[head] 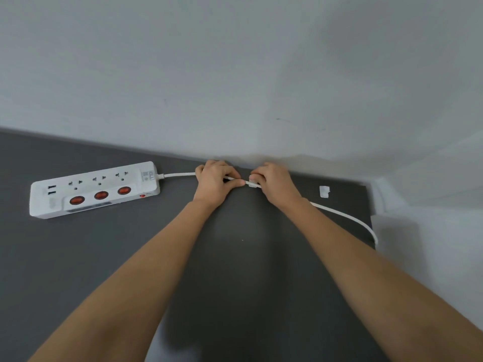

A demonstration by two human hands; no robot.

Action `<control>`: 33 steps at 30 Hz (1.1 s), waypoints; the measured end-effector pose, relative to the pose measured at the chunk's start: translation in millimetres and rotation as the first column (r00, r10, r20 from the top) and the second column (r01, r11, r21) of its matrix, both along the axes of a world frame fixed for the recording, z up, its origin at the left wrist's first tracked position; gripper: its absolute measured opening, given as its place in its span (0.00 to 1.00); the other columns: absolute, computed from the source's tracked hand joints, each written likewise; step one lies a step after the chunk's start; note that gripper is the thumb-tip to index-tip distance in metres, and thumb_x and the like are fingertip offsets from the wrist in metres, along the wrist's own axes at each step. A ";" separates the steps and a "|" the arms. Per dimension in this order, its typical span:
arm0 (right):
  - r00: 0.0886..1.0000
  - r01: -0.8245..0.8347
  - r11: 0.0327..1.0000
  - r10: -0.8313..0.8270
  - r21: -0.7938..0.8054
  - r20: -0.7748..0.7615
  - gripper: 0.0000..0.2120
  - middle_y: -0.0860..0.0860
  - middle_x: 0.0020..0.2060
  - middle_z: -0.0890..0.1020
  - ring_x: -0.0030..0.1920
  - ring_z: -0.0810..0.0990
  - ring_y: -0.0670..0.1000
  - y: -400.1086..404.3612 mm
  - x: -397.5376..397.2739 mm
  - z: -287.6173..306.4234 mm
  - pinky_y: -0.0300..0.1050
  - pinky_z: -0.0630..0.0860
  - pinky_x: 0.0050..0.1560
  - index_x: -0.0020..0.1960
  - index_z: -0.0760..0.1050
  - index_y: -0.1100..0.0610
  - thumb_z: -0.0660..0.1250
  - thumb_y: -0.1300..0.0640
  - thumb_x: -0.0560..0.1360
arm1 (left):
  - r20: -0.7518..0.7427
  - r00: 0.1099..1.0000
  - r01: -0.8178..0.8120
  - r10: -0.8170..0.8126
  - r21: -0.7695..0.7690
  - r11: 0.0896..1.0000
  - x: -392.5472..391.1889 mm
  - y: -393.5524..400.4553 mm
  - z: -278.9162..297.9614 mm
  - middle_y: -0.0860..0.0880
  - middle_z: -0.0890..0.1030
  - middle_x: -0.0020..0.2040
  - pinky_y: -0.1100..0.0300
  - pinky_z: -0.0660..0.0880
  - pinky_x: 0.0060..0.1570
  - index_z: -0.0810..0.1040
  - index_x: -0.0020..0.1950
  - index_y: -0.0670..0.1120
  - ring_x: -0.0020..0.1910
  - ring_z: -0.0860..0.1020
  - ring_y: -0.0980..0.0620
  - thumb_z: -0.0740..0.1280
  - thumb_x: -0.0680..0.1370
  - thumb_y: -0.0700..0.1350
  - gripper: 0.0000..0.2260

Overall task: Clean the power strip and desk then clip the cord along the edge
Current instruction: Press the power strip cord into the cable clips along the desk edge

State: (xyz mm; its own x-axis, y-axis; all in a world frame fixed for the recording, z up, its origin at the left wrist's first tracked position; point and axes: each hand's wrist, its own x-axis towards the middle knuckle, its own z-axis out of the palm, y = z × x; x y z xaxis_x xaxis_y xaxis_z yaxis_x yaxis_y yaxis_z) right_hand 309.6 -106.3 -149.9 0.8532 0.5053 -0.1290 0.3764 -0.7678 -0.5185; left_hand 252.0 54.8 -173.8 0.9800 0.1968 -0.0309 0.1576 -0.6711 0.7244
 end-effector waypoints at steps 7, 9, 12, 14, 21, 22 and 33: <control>0.997 0.003 1.000 -0.002 -0.010 0.073 0.10 0.60 0.38 0.80 0.41 0.78 0.62 1.1 -1.6 -6.0 0.52 0.73 0.44 0.44 0.82 0.60 0.63 0.58 0.76 | -0.063 0.995 -0.077 0.075 -0.035 0.996 6.6 -7.4 6.1 0.52 0.81 0.42 0.56 0.58 0.51 0.82 0.37 0.51 0.53 0.72 0.50 0.75 0.69 0.52 0.06; 0.995 -0.001 1.000 0.002 -0.009 0.097 0.10 0.60 0.38 0.81 0.41 0.78 0.62 0.7 -3.7 -5.5 0.54 0.74 0.44 0.44 0.82 0.60 0.63 0.57 0.76 | -0.084 0.992 -0.098 0.095 -0.032 0.995 8.5 -11.1 7.5 0.53 0.81 0.41 0.57 0.57 0.52 0.81 0.36 0.51 0.54 0.72 0.51 0.75 0.69 0.52 0.06; 0.996 -0.057 0.998 0.059 -0.021 0.070 0.10 0.58 0.37 0.81 0.40 0.78 0.59 -2.7 -3.8 1.0 0.53 0.74 0.43 0.44 0.82 0.57 0.63 0.55 0.76 | -0.099 0.990 -0.100 0.101 0.012 0.995 10.2 -10.9 9.8 0.55 0.81 0.42 0.56 0.58 0.53 0.82 0.37 0.52 0.55 0.72 0.50 0.74 0.69 0.53 0.06; 0.998 -0.055 0.998 0.055 -0.021 0.033 0.11 0.57 0.37 0.82 0.39 0.77 0.58 -14.1 0.0 4.9 0.52 0.74 0.42 0.44 0.82 0.55 0.63 0.52 0.77 | -0.066 0.996 -0.061 0.064 0.050 0.997 9.0 -11.5 9.9 0.56 0.82 0.47 0.55 0.57 0.53 0.83 0.42 0.54 0.58 0.71 0.51 0.74 0.69 0.55 0.07; 0.992 0.111 0.993 -0.113 0.046 0.054 0.07 0.57 0.43 0.85 0.44 0.81 0.56 -82.8 1.4 8.3 0.37 0.64 0.43 0.47 0.83 0.60 0.70 0.57 0.72 | -0.016 0.970 0.241 -0.241 0.120 0.963 15.7 -54.5 10.0 0.55 0.81 0.55 0.53 0.58 0.56 0.83 0.53 0.58 0.61 0.72 0.49 0.69 0.72 0.60 0.13; 0.996 0.086 0.995 -0.087 0.041 0.036 0.08 0.58 0.42 0.85 0.44 0.81 0.56 -84.7 3.5 8.3 0.39 0.66 0.43 0.48 0.83 0.59 0.70 0.56 0.72 | -0.025 0.976 0.218 -0.217 0.110 0.970 17.9 -60.3 9.2 0.55 0.82 0.53 0.52 0.59 0.56 0.84 0.51 0.58 0.60 0.72 0.49 0.69 0.72 0.60 0.12; 0.985 0.084 0.996 -0.083 0.000 0.151 0.09 0.59 0.39 0.82 0.42 0.78 0.59 -80.9 6.3 -6.8 0.44 0.69 0.45 0.44 0.83 0.60 0.65 0.58 0.75 | -0.015 1.000 0.021 -0.020 0.020 1.000 24.3 -83.1 3.3 0.53 0.82 0.45 0.53 0.58 0.55 0.85 0.41 0.53 0.55 0.72 0.49 0.72 0.71 0.55 0.08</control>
State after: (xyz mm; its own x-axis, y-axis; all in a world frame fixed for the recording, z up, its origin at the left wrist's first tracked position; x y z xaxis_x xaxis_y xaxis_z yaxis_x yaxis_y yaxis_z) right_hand 315.9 -187.2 -156.7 0.9021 0.4314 0.0015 0.3847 -0.8029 -0.4554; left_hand 276.3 -28.3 -170.5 0.9832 0.1775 -0.0416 0.1543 -0.6890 0.7082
